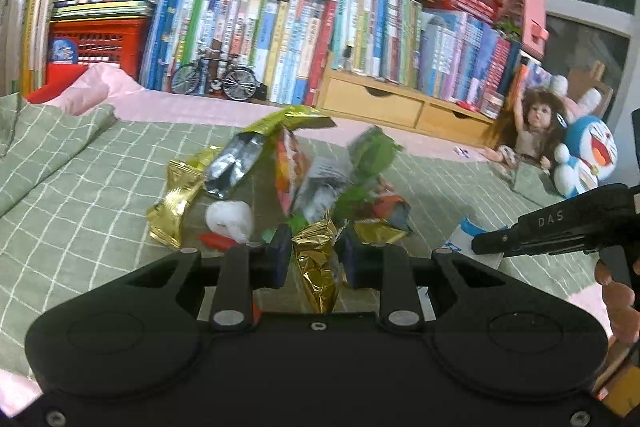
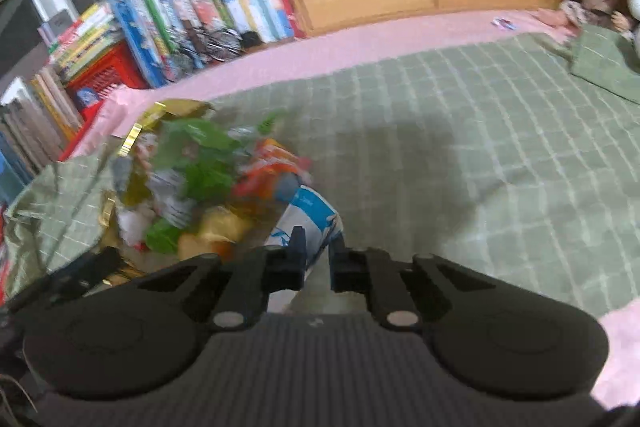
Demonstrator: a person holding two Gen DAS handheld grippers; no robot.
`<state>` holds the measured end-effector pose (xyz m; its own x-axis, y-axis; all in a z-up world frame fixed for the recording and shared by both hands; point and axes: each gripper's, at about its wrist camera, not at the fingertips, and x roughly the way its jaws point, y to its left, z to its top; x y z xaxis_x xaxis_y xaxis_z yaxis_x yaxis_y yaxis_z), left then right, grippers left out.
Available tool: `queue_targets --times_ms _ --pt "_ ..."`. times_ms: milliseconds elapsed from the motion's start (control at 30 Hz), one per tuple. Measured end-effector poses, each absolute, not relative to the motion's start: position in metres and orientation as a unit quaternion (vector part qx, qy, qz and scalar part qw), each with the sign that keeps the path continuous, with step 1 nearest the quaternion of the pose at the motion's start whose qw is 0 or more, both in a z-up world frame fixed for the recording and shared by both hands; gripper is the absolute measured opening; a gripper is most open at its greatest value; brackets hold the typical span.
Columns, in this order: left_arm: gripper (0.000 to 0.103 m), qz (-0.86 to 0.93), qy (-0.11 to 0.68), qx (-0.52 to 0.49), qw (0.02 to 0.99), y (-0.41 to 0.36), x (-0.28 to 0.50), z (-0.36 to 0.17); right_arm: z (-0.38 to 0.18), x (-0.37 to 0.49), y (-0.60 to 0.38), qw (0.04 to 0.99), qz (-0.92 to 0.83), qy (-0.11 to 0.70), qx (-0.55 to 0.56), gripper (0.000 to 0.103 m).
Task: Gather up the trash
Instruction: 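Grasp the gold foil wrapper with the left tool while the right tool grasps the white Bag paper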
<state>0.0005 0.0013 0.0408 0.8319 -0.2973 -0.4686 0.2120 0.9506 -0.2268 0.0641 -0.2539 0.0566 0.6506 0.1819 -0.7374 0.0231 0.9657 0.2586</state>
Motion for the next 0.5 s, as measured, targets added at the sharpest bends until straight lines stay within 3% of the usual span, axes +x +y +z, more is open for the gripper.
queue_targets --times_ms 33,67,100,133,500 --pt "0.025 -0.137 0.259 -0.079 0.953 -0.001 0.000 0.040 0.054 0.064 -0.258 0.899 0.034 0.420 0.120 0.042" --pt "0.025 -0.141 0.261 -0.076 0.952 -0.004 -0.001 0.039 0.052 0.063 -0.263 0.898 0.022 0.422 0.122 0.050" --pt "0.025 -0.145 0.263 -0.073 0.951 -0.007 -0.001 0.037 0.051 0.062 -0.267 0.898 0.012 0.421 0.127 0.067" --pt "0.026 -0.146 0.264 -0.072 0.951 -0.009 0.000 0.036 0.050 0.062 -0.270 0.898 0.006 0.421 0.132 0.073" --pt "0.027 -0.159 0.270 -0.053 0.948 -0.018 -0.004 0.031 0.037 0.090 -0.231 0.878 0.028 0.471 0.086 0.083"
